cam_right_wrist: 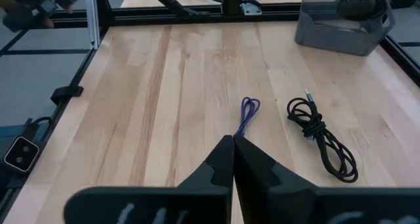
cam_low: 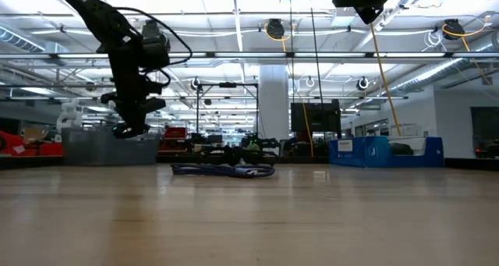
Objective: Pick and place USB-C Cables
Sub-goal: Put the bottom black USB cable in the black bin, then put the violet USB cable in the black bin
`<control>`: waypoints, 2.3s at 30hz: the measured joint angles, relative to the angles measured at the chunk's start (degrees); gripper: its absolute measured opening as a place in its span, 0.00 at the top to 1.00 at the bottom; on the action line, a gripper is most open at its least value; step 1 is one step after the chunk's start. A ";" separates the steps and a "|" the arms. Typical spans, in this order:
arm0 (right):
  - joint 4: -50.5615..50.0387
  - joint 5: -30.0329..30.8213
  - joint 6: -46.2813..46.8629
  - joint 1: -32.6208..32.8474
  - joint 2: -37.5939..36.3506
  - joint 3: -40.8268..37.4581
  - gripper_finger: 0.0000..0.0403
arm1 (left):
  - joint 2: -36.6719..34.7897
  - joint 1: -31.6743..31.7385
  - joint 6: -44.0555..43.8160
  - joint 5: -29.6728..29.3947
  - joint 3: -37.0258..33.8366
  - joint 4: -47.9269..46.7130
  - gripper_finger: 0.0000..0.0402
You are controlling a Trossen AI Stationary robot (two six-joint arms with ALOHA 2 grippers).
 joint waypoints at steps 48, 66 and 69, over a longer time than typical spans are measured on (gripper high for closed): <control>26.62 -6.25 1.03 -14.56 32.90 5.04 0.76 | -26.70 -46.09 -7.41 -1.06 1.55 -0.49 0.71; 28.82 -7.63 -1.61 -11.91 51.14 14.80 0.58 | -21.37 -56.16 -1.82 -4.19 1.44 4.48 0.71; 29.92 -7.52 -1.47 -11.59 52.75 14.84 0.57 | -20.66 -56.03 -0.92 -4.10 1.47 5.02 0.71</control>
